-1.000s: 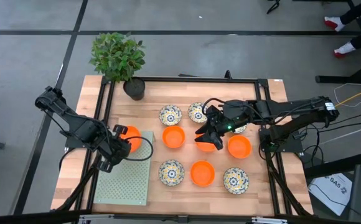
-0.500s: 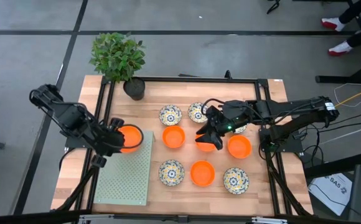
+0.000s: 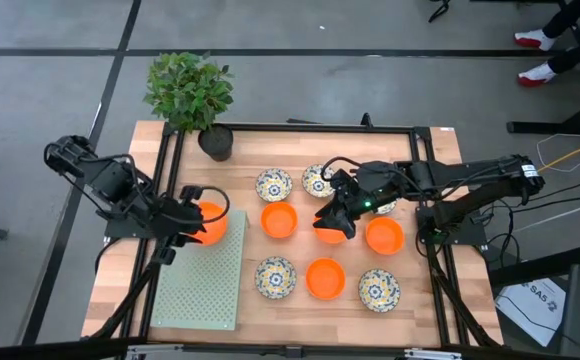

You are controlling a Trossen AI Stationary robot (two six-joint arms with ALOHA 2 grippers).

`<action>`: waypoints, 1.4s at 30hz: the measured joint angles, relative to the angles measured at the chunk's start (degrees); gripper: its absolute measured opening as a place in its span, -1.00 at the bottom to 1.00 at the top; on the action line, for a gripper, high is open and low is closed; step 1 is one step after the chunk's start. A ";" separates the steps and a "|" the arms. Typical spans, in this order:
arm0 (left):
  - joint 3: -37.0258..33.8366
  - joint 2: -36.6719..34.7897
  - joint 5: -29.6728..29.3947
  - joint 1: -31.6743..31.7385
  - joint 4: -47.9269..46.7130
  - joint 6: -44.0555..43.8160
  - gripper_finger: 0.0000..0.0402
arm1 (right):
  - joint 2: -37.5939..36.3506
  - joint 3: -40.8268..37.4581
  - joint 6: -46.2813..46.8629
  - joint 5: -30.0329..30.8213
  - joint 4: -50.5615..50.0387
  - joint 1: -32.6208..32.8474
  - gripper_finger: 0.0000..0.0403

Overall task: Pick & Place Mini bowls
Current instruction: Stack the orange bowl on top of the orange bowl on the shelf

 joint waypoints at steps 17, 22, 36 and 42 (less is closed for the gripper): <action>0.00 4.49 7.56 19.39 11.39 13.57 -0.43 | 0.02 0.00 0.24 3.13 0.02 0.01 0.06; 0.00 6.00 7.64 20.93 18.70 13.60 -0.43 | 0.02 0.00 0.24 5.25 0.02 0.00 0.06; 0.07 10.99 13.34 29.68 31.93 11.39 -0.43 | 0.02 0.00 2.19 5.96 1.37 0.00 0.06; 2.41 15.90 13.81 33.14 29.40 12.33 -0.43 | 0.02 0.00 -1.43 9.16 0.48 0.00 0.06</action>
